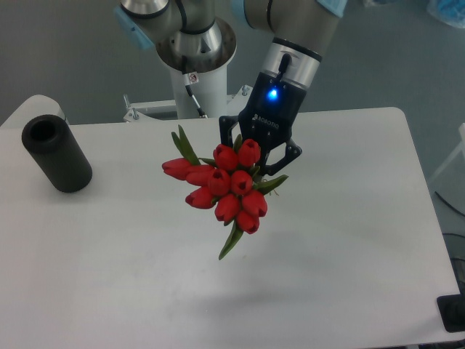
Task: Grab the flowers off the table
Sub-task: 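Lift the grasped tulip bouquet up off the table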
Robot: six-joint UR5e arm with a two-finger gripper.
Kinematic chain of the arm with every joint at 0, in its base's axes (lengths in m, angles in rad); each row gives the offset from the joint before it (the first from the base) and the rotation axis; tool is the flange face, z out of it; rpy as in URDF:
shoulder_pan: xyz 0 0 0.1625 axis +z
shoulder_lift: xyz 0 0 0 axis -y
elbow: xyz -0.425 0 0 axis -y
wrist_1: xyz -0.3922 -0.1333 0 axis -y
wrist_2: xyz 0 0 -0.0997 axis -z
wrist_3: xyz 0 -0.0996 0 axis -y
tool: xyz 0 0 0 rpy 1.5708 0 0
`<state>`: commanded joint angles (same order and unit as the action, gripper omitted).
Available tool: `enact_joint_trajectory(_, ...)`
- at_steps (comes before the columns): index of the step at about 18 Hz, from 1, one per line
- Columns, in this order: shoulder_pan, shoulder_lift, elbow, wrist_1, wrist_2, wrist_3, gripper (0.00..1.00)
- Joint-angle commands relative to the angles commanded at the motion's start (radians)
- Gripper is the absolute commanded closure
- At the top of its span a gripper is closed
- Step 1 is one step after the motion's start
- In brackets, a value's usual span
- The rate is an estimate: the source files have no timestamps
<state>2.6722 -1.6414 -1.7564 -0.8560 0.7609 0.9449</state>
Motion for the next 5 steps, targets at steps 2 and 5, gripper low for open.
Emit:
enact_joint_trajectory(2, -0.002, -0.002, -0.002, 0.002, 0.000, 0.000, 0.67)
enact_joint_trajectory(5, -0.002, -0.002, -0.005, 0.002, 0.000, 0.002, 0.67)
